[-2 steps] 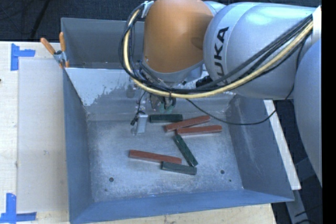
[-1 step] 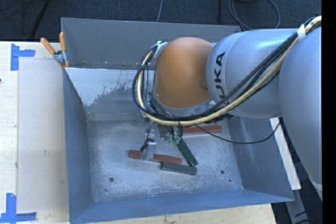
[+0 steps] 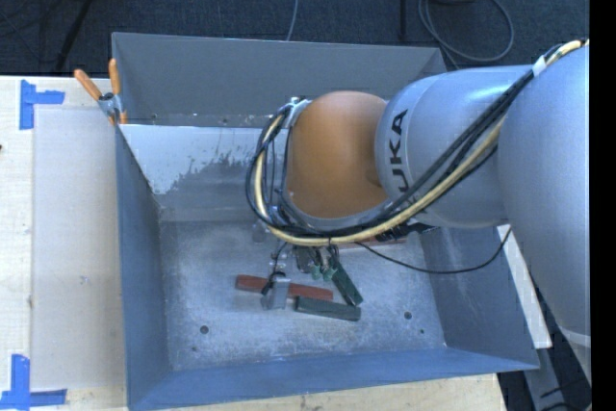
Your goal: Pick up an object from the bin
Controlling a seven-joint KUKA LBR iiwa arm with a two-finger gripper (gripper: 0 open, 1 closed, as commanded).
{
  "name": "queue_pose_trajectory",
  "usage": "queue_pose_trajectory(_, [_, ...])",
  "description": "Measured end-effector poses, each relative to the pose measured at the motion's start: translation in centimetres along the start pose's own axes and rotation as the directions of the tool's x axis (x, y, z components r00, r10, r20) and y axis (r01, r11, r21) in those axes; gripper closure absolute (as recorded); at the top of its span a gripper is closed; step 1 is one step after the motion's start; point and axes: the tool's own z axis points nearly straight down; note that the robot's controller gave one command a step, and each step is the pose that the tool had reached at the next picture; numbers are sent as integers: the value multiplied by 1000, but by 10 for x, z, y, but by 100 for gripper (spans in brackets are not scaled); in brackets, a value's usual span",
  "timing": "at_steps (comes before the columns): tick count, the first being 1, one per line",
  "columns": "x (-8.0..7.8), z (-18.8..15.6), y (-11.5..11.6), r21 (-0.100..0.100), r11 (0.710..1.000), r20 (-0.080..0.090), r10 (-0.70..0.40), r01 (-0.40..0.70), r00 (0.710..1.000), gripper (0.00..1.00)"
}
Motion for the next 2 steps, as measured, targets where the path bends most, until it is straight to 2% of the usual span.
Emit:
queue_pose_trajectory(1, [-7,-9,-28,-3,964,5,266,-266,964,0])
queue_pose_trajectory(2, [-17,43,-48,-2,991,5,134,-134,991,0])
